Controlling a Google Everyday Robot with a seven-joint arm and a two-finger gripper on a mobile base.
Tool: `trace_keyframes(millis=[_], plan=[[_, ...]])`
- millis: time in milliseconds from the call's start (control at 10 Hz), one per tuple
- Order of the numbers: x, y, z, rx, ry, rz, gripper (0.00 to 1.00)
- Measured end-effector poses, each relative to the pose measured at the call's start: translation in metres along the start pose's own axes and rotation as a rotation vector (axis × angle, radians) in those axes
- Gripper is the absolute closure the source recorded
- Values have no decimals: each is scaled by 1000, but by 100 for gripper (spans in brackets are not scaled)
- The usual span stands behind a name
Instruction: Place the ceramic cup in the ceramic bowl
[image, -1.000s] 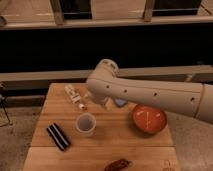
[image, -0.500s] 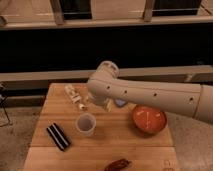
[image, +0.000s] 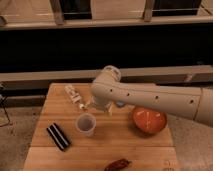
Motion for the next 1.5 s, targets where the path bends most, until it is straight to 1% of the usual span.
trace_keyframes(millis=[200, 400, 600, 700, 800, 1000, 1200, 1300, 1500], plan=[[-14, 14, 15, 6, -31, -28, 20], [-25, 20, 24, 22, -44, -62, 20], [-32, 25, 28, 43, -50, -91, 20], [-34, 26, 28, 48, -48, -102, 20], [-38, 25, 31, 44, -45, -128, 20], [-41, 22, 38, 7, -40, -159, 20], [-41, 16, 48, -51, -30, -187, 22], [-41, 15, 51, -72, -29, -198, 27], [-41, 13, 58, -113, -35, -218, 47]])
